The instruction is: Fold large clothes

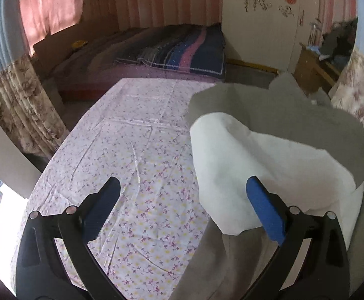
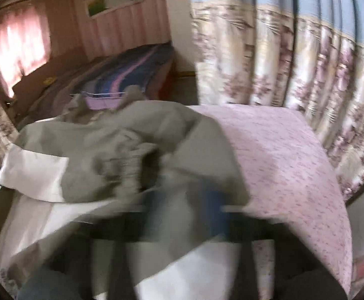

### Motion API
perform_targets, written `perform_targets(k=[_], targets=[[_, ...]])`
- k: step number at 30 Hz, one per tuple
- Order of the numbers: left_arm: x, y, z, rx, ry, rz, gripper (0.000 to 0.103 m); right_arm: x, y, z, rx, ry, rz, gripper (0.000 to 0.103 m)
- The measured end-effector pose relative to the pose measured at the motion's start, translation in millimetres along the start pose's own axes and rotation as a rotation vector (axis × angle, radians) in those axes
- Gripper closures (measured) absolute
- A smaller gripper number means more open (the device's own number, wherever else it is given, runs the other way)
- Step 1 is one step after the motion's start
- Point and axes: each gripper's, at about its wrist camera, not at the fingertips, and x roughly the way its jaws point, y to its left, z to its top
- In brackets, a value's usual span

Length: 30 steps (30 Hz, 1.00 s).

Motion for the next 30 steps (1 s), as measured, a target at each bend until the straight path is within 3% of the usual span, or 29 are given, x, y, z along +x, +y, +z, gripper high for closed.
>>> perform_targets(k=[5,9,12,13,15,17,21,24,27,30], targets=[[-0.3,-0.5,-6.2,0.031,-0.011,-0.027,0.003,19.6,35.2,4.1,-0.032,0.036,0.024,0.028],[1.8,8.3,-0.8,0.014,-0.029,-0.057,0.003,55.0,41.3,12.5,0.033,0.091,0.012,0.027],[11.0,18.7,4.0,0.013,-0.021,-0.069,0.003,79.7,49.0,12.0,0.076,0.145,0.064,0.028],[15.7,22.8,5.1,0.023,-0.012,-0.071,0.003,83.5,54.4,10.4,0.073,0.155,0.072,0.039],[22.8,28.4,6.1,0.037,-0.001,-0.073,0.003,82.6,66.4,7.6,0.027,0.152,0.062,0.071],[29.7,37.3,6.7,0.039,0.01,-0.088,0.003,72.7,72.0,10.8,0.007,0.135,0.075,0.092],[40.3,49.7,9.1,0.023,0.026,-0.094,0.003,19.9,45.4,28.3,0.023,-0.023,-0.108,0.094],[39.4,49.3,11.1,0.03,0.015,-0.135,0.003,-3.1,-3.2,33.6,0.077,-0.046,-0.275,0.093],[41.5,36.8,13.1,0.044,0.03,-0.214,0.003,-5.8,-32.1,28.3,0.121,-0.012,-0.283,0.093],[37.3,13.8,18.9,0.054,0.031,-0.328,0.003,-6.1,-29.2,19.2,0.084,-0.006,-0.311,0.093]])
